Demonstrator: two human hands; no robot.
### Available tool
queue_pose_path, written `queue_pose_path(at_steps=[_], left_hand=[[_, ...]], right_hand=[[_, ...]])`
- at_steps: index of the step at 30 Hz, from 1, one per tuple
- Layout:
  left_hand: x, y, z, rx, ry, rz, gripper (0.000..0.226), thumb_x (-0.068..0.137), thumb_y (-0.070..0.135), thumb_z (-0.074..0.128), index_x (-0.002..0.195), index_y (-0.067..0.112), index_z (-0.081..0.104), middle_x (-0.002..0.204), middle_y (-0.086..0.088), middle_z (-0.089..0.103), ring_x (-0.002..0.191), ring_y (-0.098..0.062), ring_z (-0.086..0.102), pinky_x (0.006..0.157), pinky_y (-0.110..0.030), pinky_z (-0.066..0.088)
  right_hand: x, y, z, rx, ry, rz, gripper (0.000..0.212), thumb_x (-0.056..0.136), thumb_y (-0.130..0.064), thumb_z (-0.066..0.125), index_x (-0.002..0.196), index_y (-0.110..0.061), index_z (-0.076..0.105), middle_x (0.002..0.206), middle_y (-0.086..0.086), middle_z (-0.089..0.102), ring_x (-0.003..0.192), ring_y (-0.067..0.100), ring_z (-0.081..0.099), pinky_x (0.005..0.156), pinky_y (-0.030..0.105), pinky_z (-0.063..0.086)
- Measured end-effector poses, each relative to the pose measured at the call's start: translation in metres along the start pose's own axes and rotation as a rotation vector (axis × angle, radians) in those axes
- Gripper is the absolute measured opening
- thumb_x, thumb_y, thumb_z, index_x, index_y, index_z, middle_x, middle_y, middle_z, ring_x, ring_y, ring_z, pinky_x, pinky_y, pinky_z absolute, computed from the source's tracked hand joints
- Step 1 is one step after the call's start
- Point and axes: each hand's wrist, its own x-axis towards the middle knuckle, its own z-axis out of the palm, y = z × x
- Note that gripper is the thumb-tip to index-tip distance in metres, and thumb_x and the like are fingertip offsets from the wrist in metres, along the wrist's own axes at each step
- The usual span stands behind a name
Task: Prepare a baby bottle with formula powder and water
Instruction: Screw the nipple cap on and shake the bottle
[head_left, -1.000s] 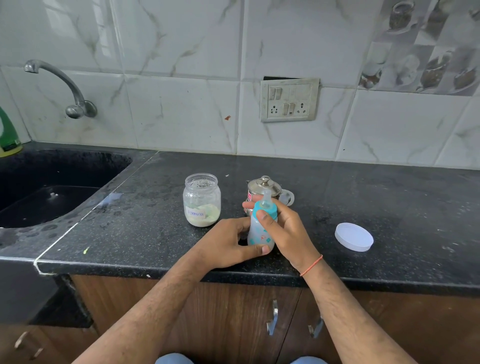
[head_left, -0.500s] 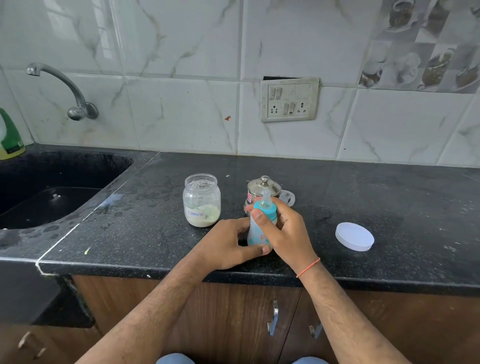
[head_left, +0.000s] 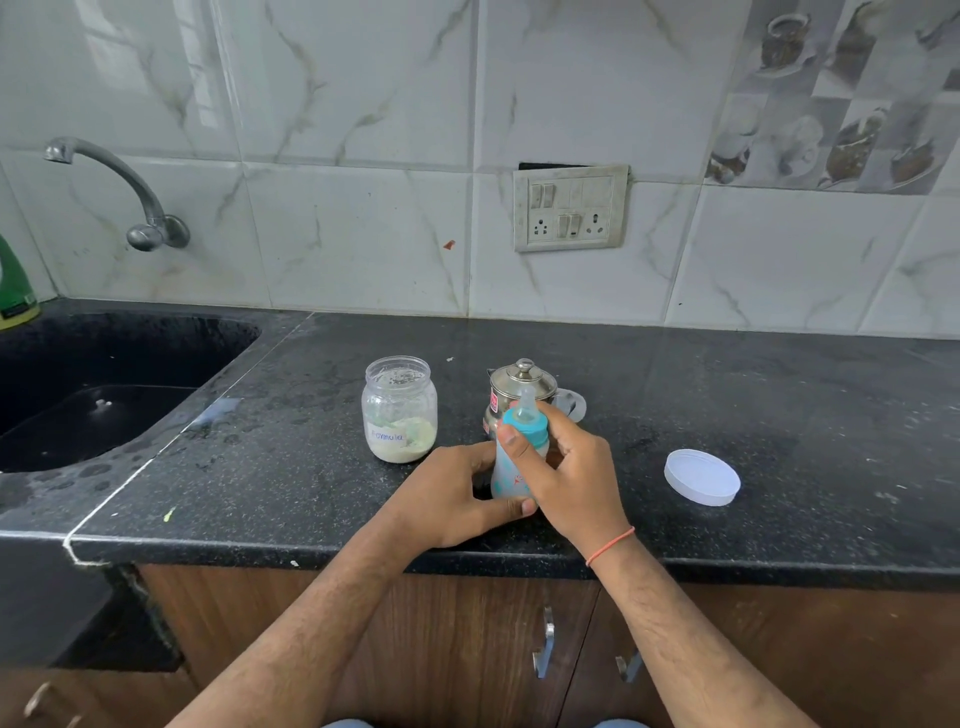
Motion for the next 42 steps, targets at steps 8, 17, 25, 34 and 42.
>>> queue_pose_path(at_steps=[8,17,25,34,42], left_hand=[[0.001,-0.004,-0.001,-0.014,-0.010,-0.006,0.036,0.092,0.034,0.090,0.123,0.026,0.075,0.076,0.052,0.060,0.071,0.023,0.057,0.067,-0.002,0.040],[0.003,-0.011,0.000,-0.035,-0.004,-0.053,0.045,0.083,0.054,0.089,0.122,0.036,0.076,0.081,0.035,0.067,0.069,0.008,0.056,0.065,-0.011,0.040],[0.005,-0.018,0.000,-0.038,0.003,-0.059,0.053,0.075,0.070,0.082,0.119,0.041,0.075,0.091,0.011,0.073,0.070,-0.001,0.049,0.069,-0.026,0.045],[0.004,-0.017,0.001,-0.041,-0.002,-0.074,0.042,0.081,0.060,0.089,0.115,0.041,0.074,0.079,0.035,0.064,0.071,0.003,0.052,0.067,-0.018,0.040],[0.004,-0.016,0.000,-0.036,-0.019,-0.062,0.043,0.087,0.052,0.090,0.124,0.037,0.074,0.081,0.046,0.063,0.073,0.012,0.057,0.066,-0.009,0.041]], right_hand=[[0.015,-0.001,-0.033,-0.179,0.370,-0.144,0.029,0.098,-0.046,0.066,0.114,-0.023,0.074,0.098,-0.021,0.072,0.082,0.014,0.064,0.071,0.030,0.051],[0.102,0.054,-0.079,-0.737,-0.457,0.249,0.058,0.100,-0.004,0.058,0.153,-0.026,0.050,0.162,0.001,0.046,0.149,0.024,0.045,0.125,0.038,0.035],[0.110,0.048,-0.059,-0.816,-0.658,0.246,0.054,0.092,-0.023,0.073,0.144,-0.021,0.057,0.140,0.006,0.065,0.129,0.028,0.061,0.105,0.036,0.048],[0.105,0.041,-0.092,-0.721,-0.409,0.271,0.058,0.084,-0.032,0.086,0.135,-0.028,0.059,0.126,-0.003,0.071,0.107,0.022,0.068,0.093,0.037,0.055],[0.112,-0.046,-0.141,-0.446,-0.418,0.097,0.055,0.074,-0.022,0.097,0.110,-0.042,0.060,0.113,-0.014,0.070,0.101,0.013,0.073,0.096,0.042,0.059]])
